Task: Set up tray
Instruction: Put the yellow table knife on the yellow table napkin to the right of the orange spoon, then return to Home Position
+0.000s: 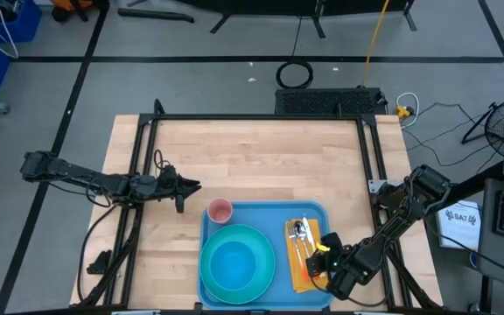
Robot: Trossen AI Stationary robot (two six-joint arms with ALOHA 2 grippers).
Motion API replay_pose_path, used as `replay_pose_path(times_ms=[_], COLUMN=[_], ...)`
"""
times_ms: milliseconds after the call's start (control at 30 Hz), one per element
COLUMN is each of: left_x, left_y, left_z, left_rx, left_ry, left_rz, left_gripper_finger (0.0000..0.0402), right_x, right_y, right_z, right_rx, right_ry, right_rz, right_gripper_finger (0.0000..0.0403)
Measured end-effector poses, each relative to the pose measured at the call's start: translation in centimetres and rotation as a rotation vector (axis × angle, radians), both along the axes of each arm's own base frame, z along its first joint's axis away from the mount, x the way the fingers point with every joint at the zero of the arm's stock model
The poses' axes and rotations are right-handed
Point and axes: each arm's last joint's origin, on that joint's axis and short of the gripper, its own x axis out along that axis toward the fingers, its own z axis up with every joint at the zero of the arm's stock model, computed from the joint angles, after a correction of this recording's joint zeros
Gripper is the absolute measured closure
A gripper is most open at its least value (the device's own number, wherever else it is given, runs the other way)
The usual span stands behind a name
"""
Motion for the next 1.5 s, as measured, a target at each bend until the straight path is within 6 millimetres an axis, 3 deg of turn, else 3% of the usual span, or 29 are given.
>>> replay_pose_path(times_ms=[167, 333, 433, 833, 1000, 1067, 1167, 1300, 1500], left_x=[0.0, 0.0, 0.0, 0.3, 0.6, 0.7, 0.7, 0.7, 0.4], left_y=[0.0, 0.0, 0.0, -0.3, -0.5, -0.6, -0.9, -1.1, -1.1], left_z=[0.0, 0.0, 0.0, 1.3, 2.1, 2.5, 2.8, 3.4, 3.2], left_rx=[-0.014, -0.012, 0.009, 0.059, 0.048, 0.074, 0.113, 0.115, 0.104], left_ry=[-0.004, -0.003, 0.002, -0.113, -0.153, -0.161, -0.192, -0.254, -0.229], left_rz=[0.003, 0.003, -0.005, -0.096, -0.18, -0.214, -0.309, -0.375, -0.398], left_gripper_finger=[0.0309, 0.0309, 0.0309, 0.0309, 0.0309, 0.0309, 0.0309, 0.0309, 0.0309], right_x=[-0.2, -0.4, -1.1, -5.2, -6.7, -7.1, -7.5, -8.2, -10.6], right_y=[-0.3, -0.7, -2.2, -8.6, -10.2, -10.7, -11.3, -12.7, -15.6], right_z=[-0.3, 1.2, 3.1, 12.2, 14.7, 15.3, 15.6, 14.9, 11.0], right_rx=[-0.004, -0.01, -0.084, -0.457, -0.39, -0.443, -0.688, -1.021, -1.066], right_ry=[0.009, -0.03, -0.024, -0.315, -0.379, -0.398, -0.386, -0.387, -0.431], right_rz=[-0.019, 0.009, 0.033, 0.144, 0.215, 0.278, 0.431, 0.431, 0.363], right_gripper_finger=[0.0194, 0.0174, 0.0176, 0.0185, 0.0182, 0.0182, 0.0181, 0.0183, 0.0181])
